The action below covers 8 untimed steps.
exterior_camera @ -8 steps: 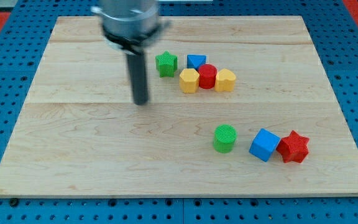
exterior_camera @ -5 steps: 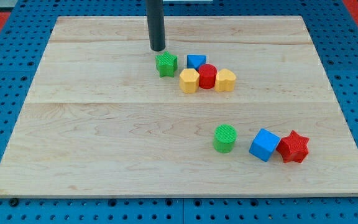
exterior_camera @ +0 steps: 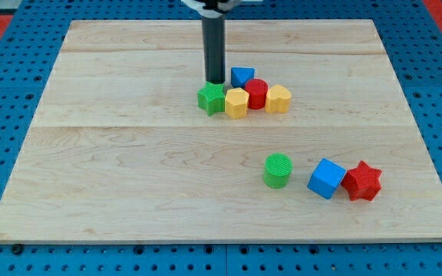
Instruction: Place the green star in between the yellow hexagon and green circle
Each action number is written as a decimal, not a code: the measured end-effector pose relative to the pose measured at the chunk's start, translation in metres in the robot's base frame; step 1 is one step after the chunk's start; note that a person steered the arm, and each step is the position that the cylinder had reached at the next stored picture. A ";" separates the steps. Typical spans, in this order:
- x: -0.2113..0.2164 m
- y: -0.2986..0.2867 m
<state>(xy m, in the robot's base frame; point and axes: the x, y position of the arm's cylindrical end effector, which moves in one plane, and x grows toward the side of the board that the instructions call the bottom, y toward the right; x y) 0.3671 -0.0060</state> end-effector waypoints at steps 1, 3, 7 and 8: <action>0.043 -0.025; 0.056 -0.111; 0.119 0.022; 0.108 0.009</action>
